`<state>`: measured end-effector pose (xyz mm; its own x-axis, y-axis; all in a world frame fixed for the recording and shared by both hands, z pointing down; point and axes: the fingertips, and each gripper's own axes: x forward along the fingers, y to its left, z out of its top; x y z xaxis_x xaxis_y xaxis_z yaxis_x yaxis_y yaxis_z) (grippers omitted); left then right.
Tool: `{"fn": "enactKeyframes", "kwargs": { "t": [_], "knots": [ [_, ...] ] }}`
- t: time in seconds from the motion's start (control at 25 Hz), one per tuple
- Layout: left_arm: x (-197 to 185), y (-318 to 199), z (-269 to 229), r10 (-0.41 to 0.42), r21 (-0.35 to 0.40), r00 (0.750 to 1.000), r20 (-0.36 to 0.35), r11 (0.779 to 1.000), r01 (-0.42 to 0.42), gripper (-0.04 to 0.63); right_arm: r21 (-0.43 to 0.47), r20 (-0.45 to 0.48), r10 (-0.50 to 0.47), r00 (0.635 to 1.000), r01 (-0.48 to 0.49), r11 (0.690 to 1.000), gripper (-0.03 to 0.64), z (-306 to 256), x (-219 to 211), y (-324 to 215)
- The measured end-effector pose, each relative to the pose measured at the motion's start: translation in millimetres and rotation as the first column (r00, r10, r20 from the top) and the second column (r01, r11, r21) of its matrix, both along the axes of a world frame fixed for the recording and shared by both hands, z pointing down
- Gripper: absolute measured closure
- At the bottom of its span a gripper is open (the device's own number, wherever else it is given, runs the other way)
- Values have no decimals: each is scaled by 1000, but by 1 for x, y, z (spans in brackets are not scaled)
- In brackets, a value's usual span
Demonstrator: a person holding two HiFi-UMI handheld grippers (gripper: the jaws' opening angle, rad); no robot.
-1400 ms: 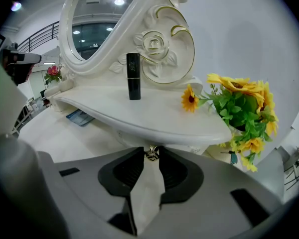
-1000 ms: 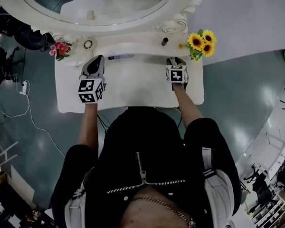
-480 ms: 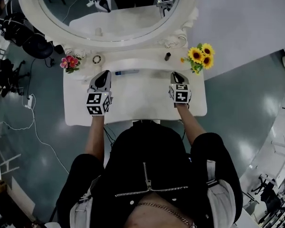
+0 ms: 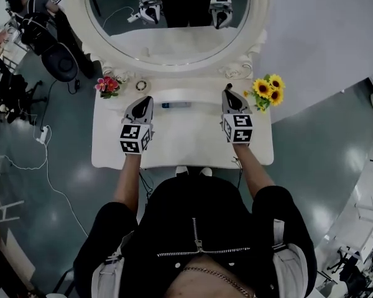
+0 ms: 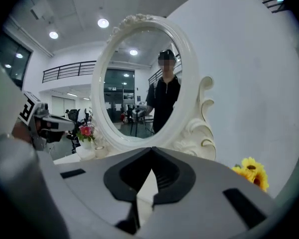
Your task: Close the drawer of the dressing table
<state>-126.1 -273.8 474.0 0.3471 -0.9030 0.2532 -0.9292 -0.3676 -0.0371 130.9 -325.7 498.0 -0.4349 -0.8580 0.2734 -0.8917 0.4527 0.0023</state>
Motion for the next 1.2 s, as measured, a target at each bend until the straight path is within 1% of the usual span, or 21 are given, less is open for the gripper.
{"fn": "enactKeyframes", "kwargs": {
  "t": [0.12,0.28,0.88,1.2],
  "knots": [
    [-3,0,-11,0,21,1000,-2,1000,0,574,58,18,-33,999,32,998,614,-33,-16,3],
    [-4,3,-20,4,39,1000,-6,999,-3,574,91,43,-48,998,44,995,614,-54,-25,9],
    [-2,15,-25,6,55,1000,-2,998,-6,574,115,43,-47,998,41,993,614,-59,-22,26],
    [-1,21,-15,-8,37,1000,-18,999,8,574,101,36,-56,998,52,994,614,-53,-21,32]
  ]
}}
